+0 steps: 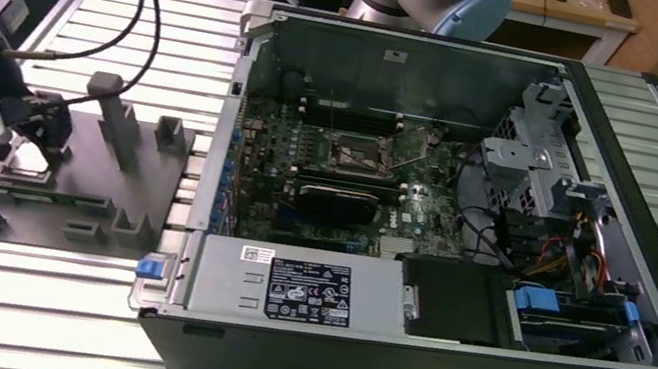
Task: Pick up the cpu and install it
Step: 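Pick up the cpu and move it towards the insertion slot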
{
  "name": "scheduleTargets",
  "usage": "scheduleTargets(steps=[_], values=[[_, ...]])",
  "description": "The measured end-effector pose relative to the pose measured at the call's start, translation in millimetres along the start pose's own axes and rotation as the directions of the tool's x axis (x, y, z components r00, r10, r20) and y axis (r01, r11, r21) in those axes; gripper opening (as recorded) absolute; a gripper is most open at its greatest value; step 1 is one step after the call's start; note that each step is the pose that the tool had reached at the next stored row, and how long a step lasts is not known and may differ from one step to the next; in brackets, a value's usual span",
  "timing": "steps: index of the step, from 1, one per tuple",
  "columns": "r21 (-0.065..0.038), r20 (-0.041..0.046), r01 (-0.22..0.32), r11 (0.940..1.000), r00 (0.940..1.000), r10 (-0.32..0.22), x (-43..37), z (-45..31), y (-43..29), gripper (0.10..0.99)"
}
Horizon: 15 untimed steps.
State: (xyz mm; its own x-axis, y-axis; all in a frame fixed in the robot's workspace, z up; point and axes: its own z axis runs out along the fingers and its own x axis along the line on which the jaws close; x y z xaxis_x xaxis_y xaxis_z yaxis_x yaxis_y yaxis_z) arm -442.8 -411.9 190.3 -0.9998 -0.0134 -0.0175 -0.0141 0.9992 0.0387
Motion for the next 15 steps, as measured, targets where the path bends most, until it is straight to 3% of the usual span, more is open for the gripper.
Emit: scheduleTargets(steps=[15], values=[[0.0, -0.0001, 0.001, 1.0, 1.0, -0.001, 0.4, 6.7, 3.4, 0.647]])
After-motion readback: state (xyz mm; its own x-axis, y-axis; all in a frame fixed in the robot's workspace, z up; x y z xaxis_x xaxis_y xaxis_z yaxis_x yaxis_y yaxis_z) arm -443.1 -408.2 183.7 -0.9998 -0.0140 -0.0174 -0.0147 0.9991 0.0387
